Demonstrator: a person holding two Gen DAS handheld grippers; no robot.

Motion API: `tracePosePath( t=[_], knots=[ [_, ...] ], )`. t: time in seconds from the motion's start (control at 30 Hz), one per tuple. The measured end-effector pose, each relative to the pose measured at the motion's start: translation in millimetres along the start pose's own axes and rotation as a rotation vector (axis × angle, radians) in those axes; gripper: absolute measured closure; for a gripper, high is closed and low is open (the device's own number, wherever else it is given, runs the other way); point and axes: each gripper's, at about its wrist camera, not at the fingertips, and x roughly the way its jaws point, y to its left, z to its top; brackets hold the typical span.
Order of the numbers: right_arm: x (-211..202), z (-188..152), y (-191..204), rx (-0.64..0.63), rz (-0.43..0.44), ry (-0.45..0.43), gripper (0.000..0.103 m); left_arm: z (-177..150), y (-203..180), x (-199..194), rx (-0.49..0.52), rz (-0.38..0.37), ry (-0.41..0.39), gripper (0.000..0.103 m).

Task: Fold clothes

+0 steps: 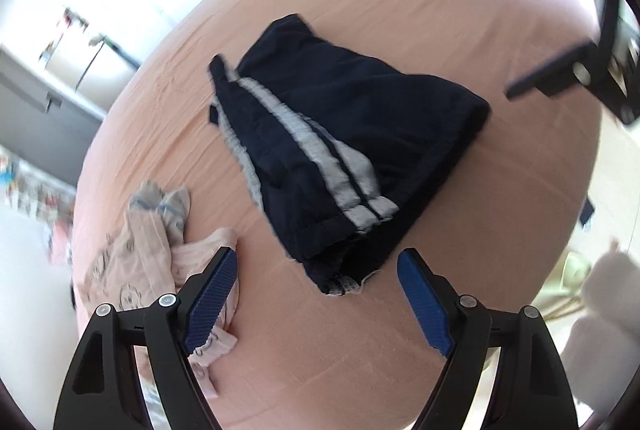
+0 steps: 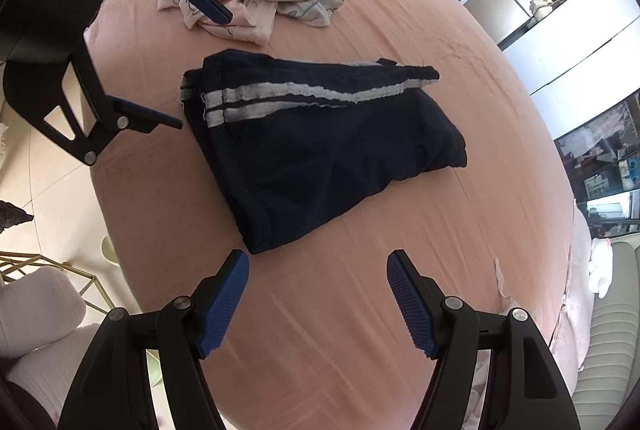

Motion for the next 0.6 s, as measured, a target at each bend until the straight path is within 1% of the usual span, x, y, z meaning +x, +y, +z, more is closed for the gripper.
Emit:
tracePosePath(
  t=[0.13,0.23,0.37,0.47,0.53,0.6],
  knots=[
    [5,-3,-4,0.026,0.039,0.028,0.032,1,-3,10,0.015,-0.023,0.019,0.017],
    [7,-6,-3,0.024,0.025,0.039,0.032,4,-2,15,0.013,-0.007,0.023,0.017],
    [10,-9,1,0.003,0.008,0.050,0.032,10,-4,18,0.036,0.022,0.014,0.017],
    [11,-9,3,-0.008,0.009,0.053,0.032,11,-4,21,0.056,0.025,0.015,0.017],
    [12,-9,4,-0.014,0.009,0.055,0.032,12,-4,23,0.058,0.030,0.008,0.017],
    [13,-9,5,-0.022,0.002,0.057,0.032,11,-5,24,0.071,0.054,-0.011,0.017]
  ],
)
